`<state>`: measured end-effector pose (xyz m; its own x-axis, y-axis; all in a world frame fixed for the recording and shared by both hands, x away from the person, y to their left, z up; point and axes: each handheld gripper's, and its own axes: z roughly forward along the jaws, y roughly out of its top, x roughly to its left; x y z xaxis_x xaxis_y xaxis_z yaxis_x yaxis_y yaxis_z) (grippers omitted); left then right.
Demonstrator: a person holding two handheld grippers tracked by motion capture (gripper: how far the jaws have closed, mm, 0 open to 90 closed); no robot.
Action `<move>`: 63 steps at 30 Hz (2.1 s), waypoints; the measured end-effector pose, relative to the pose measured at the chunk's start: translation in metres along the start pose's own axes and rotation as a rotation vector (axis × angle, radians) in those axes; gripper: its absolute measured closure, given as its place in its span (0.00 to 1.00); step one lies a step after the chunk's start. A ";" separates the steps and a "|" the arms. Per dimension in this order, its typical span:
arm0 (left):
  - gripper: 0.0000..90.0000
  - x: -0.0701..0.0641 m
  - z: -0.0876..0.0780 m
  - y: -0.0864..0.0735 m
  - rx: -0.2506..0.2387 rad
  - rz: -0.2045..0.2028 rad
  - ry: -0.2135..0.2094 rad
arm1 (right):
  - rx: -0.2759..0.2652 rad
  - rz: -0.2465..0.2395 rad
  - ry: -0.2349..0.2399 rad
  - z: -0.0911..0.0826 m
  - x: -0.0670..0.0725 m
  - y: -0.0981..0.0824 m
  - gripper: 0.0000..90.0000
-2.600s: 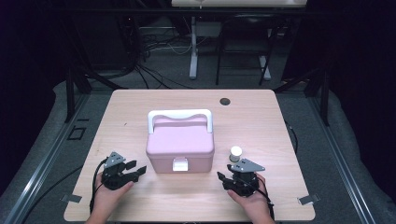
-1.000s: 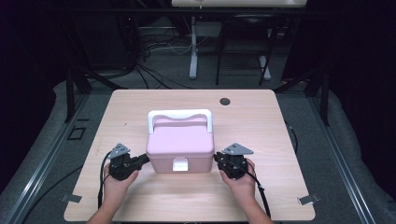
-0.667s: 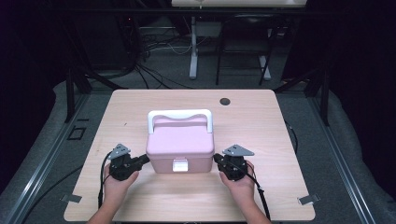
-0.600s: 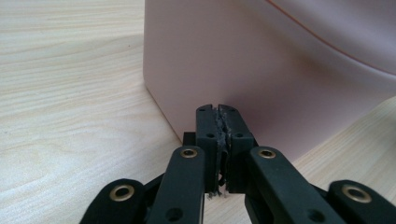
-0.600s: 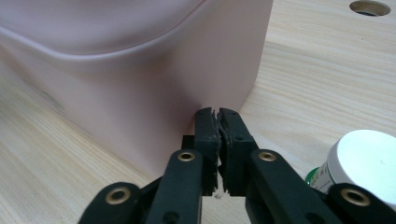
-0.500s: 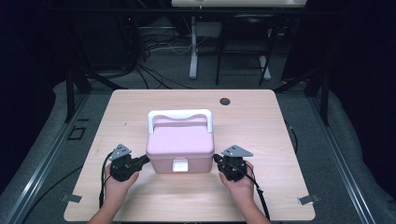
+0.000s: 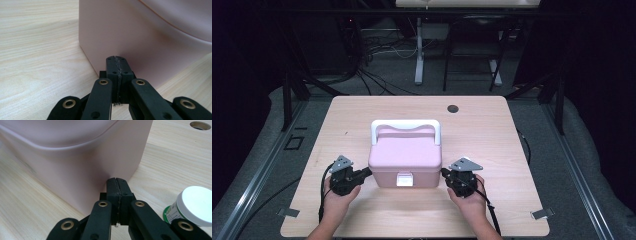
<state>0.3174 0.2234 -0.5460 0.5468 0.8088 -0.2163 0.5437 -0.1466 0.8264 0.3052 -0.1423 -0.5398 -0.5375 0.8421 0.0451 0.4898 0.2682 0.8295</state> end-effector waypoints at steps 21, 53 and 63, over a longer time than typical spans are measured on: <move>1.00 -0.009 -0.013 -0.007 0.037 0.016 -0.057 | 0.039 -0.056 0.035 -0.018 0.003 -0.007 1.00; 1.00 -0.032 -0.035 -0.024 0.085 0.047 -0.122 | 0.071 -0.056 0.080 -0.051 0.012 -0.026 1.00; 1.00 -0.039 -0.041 -0.028 0.097 0.058 -0.135 | 0.078 -0.066 0.091 -0.063 0.018 -0.033 1.00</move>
<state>0.2552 0.2195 -0.5398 0.6564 0.7142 -0.2431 0.5640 -0.2505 0.7868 0.2360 -0.1655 -0.5316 -0.6286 0.7764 0.0455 0.5014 0.3599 0.7868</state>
